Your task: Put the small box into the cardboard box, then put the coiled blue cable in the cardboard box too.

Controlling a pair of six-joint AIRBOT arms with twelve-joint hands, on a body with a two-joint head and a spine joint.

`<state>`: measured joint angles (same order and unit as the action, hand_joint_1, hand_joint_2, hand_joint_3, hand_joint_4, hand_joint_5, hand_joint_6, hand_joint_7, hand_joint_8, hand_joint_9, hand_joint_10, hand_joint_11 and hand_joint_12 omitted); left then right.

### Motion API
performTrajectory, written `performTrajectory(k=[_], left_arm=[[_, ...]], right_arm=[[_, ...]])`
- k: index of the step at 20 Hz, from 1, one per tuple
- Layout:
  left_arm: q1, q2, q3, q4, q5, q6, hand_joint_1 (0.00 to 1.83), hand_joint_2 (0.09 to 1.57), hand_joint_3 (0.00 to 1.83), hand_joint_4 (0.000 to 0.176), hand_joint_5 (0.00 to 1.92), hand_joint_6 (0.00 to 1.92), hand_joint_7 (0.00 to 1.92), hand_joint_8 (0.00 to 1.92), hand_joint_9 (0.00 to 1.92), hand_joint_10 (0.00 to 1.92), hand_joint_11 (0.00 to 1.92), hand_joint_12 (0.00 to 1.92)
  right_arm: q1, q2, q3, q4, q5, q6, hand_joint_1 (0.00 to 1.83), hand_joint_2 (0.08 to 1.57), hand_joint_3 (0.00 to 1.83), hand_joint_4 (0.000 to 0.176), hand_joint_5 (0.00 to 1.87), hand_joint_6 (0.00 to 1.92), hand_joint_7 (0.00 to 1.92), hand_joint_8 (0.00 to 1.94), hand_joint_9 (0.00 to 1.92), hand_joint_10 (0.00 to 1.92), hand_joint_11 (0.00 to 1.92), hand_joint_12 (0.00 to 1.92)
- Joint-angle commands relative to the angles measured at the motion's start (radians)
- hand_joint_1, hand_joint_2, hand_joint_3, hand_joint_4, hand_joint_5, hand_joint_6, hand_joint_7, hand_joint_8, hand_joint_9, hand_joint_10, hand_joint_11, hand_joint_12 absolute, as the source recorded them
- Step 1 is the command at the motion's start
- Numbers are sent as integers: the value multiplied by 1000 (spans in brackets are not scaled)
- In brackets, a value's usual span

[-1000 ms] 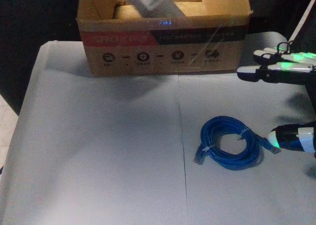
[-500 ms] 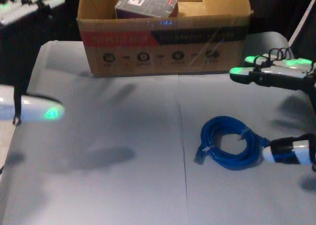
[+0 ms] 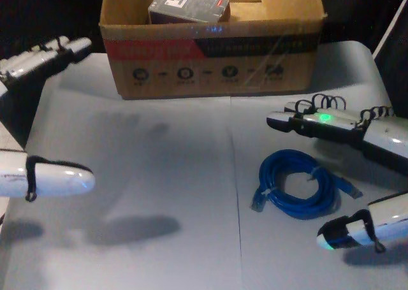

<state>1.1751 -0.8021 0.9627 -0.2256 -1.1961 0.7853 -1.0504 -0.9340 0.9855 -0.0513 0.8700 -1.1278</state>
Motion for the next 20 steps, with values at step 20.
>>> performTrajectory(k=[20], left_arm=[[26,-7,-23,-8,-189,-11,644,754,3,176,86,0,0,0,0,0,0,0]], right_arm=[[96,-102,117,-101,-189,8,1127,831,2,176,322,6,217,6,225,11,0,717]])
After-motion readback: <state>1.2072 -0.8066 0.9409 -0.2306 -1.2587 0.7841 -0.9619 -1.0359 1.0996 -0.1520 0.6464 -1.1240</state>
